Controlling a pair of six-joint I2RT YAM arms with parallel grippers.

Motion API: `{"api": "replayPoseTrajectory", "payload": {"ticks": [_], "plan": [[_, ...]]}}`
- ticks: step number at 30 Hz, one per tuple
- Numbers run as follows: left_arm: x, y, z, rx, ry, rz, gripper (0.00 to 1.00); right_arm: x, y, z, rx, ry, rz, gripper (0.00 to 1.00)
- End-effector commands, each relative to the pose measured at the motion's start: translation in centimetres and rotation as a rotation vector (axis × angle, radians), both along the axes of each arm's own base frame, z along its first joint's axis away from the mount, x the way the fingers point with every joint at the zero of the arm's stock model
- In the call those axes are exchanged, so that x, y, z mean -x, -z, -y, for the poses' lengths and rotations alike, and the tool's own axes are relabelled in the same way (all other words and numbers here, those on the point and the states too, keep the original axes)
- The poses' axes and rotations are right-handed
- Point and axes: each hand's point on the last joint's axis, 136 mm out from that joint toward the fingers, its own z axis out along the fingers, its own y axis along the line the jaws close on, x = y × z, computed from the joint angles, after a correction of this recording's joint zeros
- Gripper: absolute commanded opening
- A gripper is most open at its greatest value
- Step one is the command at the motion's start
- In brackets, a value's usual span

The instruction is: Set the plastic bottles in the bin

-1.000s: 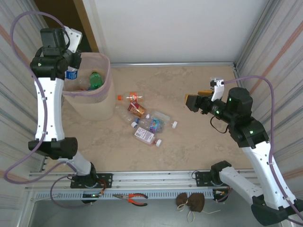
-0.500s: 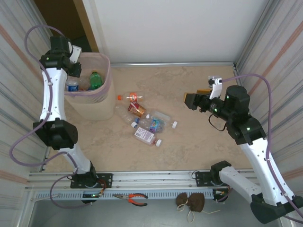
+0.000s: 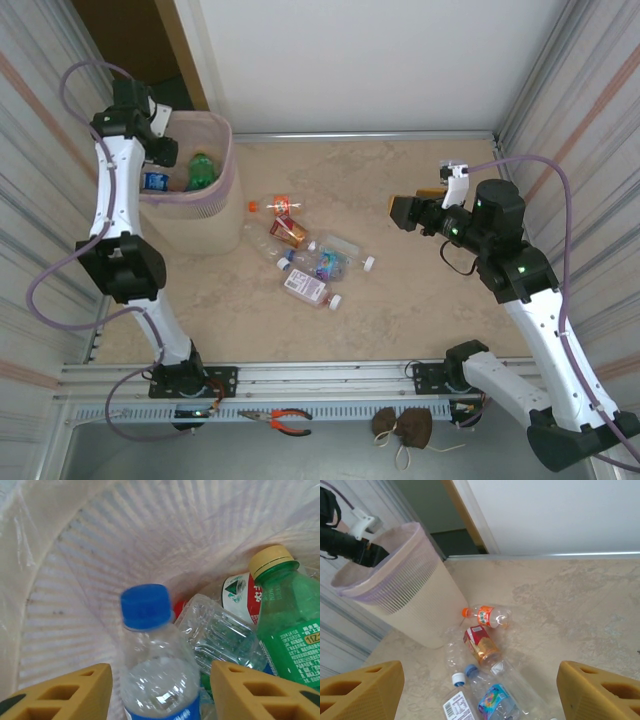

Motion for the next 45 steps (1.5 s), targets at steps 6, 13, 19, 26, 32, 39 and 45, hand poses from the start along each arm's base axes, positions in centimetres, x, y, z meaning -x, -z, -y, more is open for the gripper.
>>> {"api": "replayPoseTrajectory", "payload": {"ticks": [6,13,19,26,32,39,45], "plan": [[2.0,-5.3,1.5,0.07,0.026,0.111,0.63,0.1,-0.7,0.0,-0.003,-0.01,0.035,0.79],[3.4,-6.7,3.6,0.181,0.07,0.137,0.59,0.0,-0.3,-0.3,-0.002,-0.024,0.017,0.78],[5.3,-8.6,8.0,0.421,0.15,0.202,0.57,-0.3,0.5,-1.1,0.005,-0.048,-0.015,0.78],[8.0,-10.4,12.6,0.591,0.216,0.251,0.56,-0.4,1.2,-1.7,0.035,-0.069,-0.042,0.77],[10.1,-11.3,16.2,0.655,0.298,0.257,0.56,-0.3,3.6,-2.8,0.122,-0.111,-0.104,0.75],[11.6,-10.6,18.7,0.689,0.355,0.244,0.57,-0.9,11.7,-3.9,0.352,-0.223,-0.278,0.71],[12.2,-9.6,19.5,0.722,0.369,0.234,0.57,-0.6,18.5,-4.2,0.558,-0.366,-0.356,0.68]]}}
